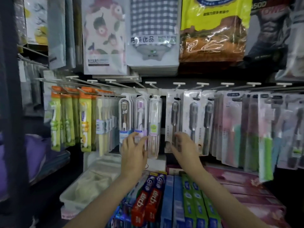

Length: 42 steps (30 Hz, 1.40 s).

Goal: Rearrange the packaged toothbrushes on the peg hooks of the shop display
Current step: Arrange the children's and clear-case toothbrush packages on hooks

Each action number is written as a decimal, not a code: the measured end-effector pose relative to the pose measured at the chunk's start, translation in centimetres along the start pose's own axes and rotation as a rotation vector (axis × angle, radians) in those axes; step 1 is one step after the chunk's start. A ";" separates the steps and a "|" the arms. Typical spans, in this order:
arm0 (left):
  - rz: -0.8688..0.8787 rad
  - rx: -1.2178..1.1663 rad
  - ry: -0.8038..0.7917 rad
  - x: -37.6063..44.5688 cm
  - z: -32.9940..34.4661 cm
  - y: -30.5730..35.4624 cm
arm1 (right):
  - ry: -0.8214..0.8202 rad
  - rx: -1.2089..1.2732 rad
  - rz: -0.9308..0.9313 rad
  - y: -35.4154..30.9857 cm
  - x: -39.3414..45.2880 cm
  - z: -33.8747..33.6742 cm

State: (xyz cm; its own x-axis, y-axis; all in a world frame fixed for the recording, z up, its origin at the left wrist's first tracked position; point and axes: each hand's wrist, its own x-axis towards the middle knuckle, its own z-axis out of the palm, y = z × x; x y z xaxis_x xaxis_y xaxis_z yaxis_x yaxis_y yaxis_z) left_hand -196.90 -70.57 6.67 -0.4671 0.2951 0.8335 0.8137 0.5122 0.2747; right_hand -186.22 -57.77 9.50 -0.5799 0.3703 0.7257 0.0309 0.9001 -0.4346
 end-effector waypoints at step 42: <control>0.047 0.003 -0.387 -0.8 -3.1 -3.2 | 0.031 0.301 0.623 -0.1 0.1 -2.7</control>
State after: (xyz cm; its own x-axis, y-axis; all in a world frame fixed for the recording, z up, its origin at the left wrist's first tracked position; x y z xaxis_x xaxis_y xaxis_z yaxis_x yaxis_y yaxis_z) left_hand -198.01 -74.97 6.61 -0.5257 0.6002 0.6028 0.8366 0.4932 0.2385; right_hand -184.11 -57.16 11.08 -0.5036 0.8081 0.3056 0.1207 0.4160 -0.9013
